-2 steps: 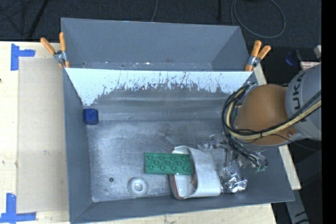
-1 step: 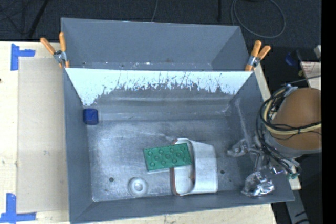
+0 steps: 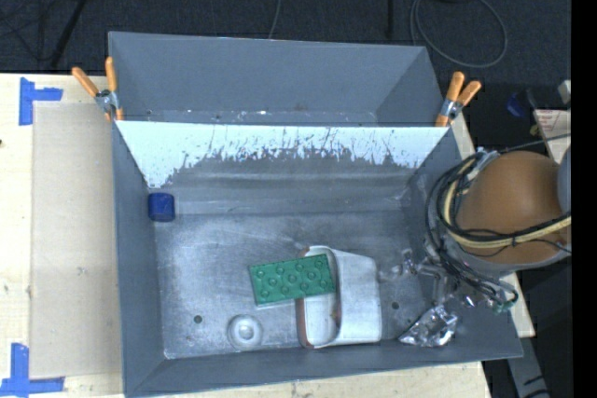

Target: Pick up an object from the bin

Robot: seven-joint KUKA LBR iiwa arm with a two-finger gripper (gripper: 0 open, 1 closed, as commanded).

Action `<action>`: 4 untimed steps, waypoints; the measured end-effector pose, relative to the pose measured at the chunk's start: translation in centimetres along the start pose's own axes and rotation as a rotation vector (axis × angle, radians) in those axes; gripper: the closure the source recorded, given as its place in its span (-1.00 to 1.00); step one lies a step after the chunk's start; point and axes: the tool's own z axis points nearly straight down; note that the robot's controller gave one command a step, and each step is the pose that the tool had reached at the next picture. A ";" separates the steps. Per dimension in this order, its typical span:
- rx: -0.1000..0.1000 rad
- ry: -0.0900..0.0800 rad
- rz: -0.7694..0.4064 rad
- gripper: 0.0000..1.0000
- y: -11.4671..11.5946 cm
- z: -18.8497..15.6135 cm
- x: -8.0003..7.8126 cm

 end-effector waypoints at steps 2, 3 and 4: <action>0.002 -0.019 -0.165 -1.00 -2.6 3.7 0.1; 0.006 -0.010 -0.167 1.00 -2.8 3.7 0.3; 0.001 0.000 -0.165 1.00 -2.8 0.6 0.2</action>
Offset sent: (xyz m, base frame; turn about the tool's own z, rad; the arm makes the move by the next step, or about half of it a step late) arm -0.0045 -0.0080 -0.0415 -0.1909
